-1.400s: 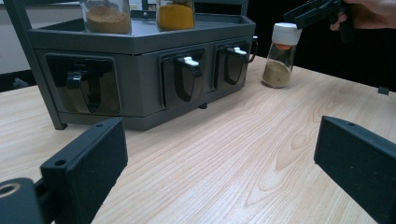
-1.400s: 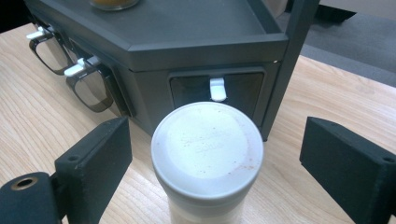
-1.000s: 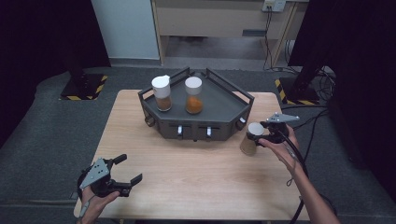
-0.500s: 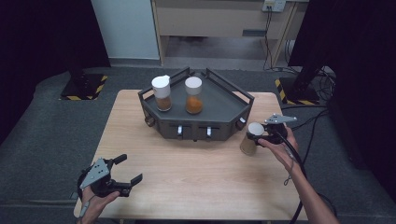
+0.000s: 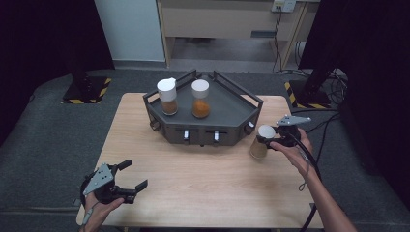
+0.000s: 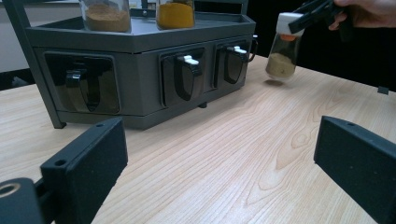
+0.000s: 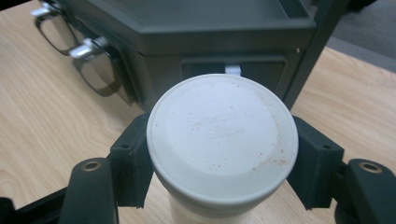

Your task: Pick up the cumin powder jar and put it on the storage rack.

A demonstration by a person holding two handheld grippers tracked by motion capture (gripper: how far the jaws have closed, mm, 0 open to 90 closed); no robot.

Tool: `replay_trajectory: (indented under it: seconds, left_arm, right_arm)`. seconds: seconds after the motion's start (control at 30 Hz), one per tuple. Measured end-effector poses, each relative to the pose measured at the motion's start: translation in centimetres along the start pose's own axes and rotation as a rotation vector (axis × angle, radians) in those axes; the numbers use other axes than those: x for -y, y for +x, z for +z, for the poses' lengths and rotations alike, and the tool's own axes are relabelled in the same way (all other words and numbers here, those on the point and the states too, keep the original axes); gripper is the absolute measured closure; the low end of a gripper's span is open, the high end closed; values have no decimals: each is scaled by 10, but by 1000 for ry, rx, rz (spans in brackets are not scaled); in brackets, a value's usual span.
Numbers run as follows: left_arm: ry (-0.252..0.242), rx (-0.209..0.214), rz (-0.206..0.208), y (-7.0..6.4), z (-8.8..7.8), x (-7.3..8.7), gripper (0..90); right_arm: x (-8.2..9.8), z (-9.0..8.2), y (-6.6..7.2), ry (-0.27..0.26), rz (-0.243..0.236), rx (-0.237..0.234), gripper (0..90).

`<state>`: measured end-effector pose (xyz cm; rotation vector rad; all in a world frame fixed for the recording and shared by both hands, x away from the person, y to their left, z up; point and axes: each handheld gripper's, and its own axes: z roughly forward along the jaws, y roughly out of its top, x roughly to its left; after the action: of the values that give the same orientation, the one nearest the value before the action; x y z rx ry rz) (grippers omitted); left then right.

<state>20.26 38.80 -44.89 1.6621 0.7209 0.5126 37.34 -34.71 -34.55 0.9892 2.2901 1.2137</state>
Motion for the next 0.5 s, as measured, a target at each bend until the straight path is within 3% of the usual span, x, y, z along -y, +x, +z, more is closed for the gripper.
replay_trajectory:
  seconds: [0.17,0.5]
  left_arm:
    - [0,1,-1,0,0,0,17]
    - [-1,1,0,0,0,0,17]
  right_arm:
    - [-17,-11,1,6,-38,-27,341]
    - [-53,-25,-3,11,-109,-135,341]
